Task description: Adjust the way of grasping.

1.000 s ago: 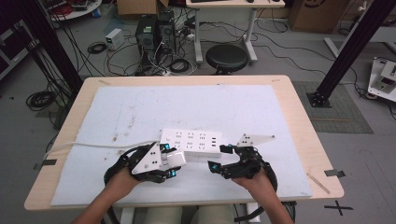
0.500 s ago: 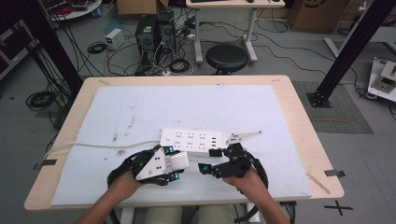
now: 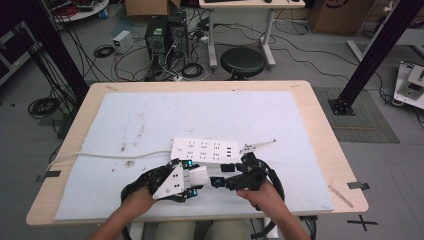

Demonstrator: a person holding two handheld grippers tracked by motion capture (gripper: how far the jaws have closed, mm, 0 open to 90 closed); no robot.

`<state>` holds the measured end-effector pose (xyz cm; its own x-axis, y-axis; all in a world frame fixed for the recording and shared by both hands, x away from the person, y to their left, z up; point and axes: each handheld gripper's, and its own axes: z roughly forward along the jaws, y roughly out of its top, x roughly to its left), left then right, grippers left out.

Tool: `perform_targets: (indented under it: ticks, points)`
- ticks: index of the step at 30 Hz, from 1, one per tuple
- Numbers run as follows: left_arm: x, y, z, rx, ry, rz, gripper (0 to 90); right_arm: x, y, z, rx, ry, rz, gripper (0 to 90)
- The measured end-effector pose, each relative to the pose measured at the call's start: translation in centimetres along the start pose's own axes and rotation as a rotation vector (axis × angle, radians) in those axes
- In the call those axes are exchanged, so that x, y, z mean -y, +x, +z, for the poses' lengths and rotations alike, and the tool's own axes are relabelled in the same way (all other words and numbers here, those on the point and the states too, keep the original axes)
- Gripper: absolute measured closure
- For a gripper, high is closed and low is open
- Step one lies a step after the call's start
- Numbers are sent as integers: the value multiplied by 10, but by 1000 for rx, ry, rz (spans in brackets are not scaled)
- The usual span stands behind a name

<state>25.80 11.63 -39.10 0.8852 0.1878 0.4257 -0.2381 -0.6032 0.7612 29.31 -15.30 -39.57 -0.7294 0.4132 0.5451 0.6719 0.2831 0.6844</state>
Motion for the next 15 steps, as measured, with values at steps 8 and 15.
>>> perform_targets:
  ticks: [8, 15]
  points:
    - [-3, -1, 5, -5, -21, 1, 425, -3, -3, 5, -36, 5, 34, 188]
    - [-6, -2, 10, 0, -35, 6, 425, -5, -6, 10, -66, 14, 82, 203]
